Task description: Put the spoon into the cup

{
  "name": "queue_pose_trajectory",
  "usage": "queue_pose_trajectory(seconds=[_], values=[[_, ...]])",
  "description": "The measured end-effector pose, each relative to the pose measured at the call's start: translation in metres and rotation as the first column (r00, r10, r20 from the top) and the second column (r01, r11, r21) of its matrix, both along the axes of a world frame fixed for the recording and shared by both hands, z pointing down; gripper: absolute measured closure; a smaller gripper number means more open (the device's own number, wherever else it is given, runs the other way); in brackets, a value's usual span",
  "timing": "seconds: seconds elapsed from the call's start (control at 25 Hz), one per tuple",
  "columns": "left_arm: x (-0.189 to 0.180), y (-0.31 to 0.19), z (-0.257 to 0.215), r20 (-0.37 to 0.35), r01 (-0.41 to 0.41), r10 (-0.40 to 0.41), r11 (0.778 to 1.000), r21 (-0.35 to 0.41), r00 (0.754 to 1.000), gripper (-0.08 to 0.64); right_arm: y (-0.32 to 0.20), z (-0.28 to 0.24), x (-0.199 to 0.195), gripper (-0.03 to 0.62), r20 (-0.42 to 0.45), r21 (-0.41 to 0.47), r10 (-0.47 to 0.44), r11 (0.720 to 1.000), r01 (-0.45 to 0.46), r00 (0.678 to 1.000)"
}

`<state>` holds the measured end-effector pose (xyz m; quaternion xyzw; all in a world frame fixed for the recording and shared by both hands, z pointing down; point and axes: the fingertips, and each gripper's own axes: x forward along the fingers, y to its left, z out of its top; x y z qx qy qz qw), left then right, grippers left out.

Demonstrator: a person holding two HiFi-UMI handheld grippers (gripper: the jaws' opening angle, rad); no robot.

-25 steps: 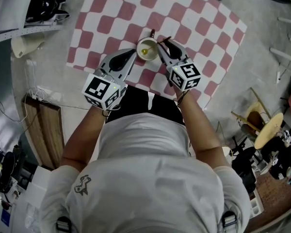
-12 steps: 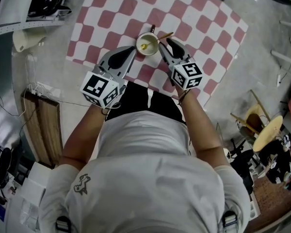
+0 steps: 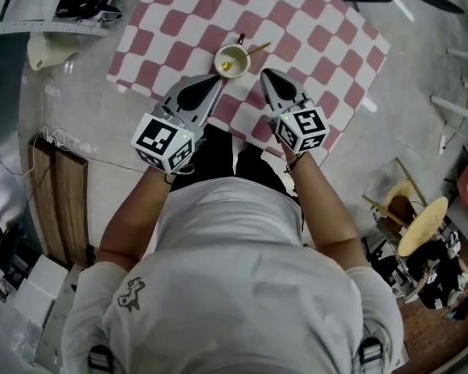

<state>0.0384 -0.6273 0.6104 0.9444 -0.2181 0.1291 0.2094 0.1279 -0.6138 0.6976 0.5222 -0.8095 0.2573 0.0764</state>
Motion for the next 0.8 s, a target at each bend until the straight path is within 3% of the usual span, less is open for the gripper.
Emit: queue_pose_trajectory(seconds=[0.32,0.6,0.8], values=[[0.004,0.051,-0.051,-0.047,0.049,-0.045,0.994,0.094,0.998,0.548,0.046,-0.092,-0.004,0.561,-0.051,0.185,-0.058,0.98,0.066,0.997],[-0.005,0.09,-0.101,-0.074,0.098,-0.084,0.974,0.202,0.994,0.548,0.092,-0.148,0.001,0.561,-0.094,0.273,-0.086,0.956,0.109,0.992],[-0.002,0.126,-0.129,-0.078,0.081,-0.063,0.962,0.26,0.995,0.548,0.125,-0.181,0.004,0.561,-0.105,0.325,-0.111,0.935,0.14,0.988]])
